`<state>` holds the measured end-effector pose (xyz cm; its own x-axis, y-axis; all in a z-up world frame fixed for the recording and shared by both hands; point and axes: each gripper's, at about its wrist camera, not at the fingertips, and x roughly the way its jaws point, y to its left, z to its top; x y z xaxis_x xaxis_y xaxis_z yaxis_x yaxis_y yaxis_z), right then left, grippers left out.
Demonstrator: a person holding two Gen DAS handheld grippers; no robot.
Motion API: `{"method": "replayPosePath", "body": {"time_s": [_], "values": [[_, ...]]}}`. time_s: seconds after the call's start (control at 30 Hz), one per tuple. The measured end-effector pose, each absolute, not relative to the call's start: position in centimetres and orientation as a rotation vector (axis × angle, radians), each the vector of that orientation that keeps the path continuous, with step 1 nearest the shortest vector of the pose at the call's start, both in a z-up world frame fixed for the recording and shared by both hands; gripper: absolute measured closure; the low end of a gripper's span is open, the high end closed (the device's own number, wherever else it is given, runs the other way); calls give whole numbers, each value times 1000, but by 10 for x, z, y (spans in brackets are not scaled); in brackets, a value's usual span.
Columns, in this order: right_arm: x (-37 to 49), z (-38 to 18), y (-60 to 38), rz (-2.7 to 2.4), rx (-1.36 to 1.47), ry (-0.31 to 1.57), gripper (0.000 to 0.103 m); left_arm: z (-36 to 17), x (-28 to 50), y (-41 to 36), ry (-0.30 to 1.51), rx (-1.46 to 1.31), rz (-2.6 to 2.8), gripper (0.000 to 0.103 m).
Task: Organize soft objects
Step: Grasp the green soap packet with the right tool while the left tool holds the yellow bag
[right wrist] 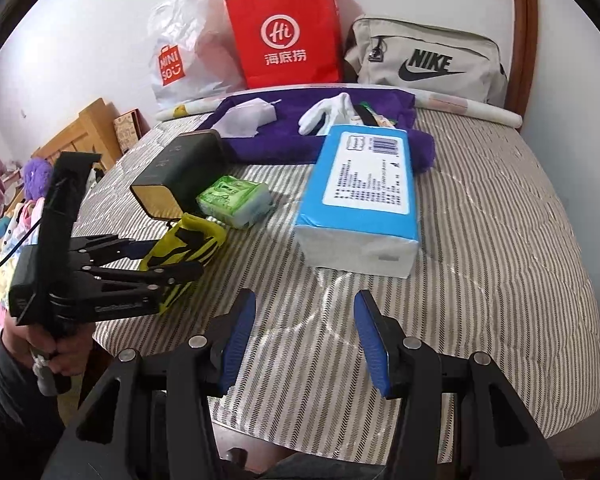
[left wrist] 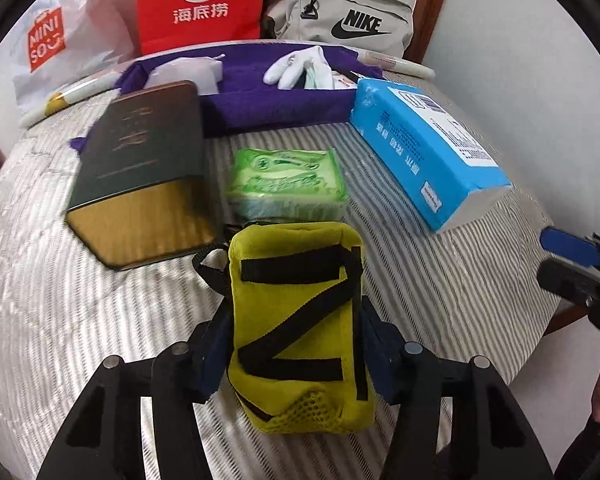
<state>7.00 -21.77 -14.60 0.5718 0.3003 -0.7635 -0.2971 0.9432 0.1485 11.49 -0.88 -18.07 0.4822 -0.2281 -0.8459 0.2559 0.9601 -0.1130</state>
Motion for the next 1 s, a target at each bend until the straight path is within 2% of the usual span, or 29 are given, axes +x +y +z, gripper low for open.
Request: {"method": "replayPosePath", "body": {"time_s": [0.43,0.67,1.0], "values": [[95,-146,-157,493,-126,873,50,-178,94,51,1044,-55,-228,47],[130,-152,-117,568,-235,866,36,-175,100,91,1032,-133,-170,47],[180,-174,-86,621,-394,950,36,-180,118,121,1031,-201,-166,46]]}}
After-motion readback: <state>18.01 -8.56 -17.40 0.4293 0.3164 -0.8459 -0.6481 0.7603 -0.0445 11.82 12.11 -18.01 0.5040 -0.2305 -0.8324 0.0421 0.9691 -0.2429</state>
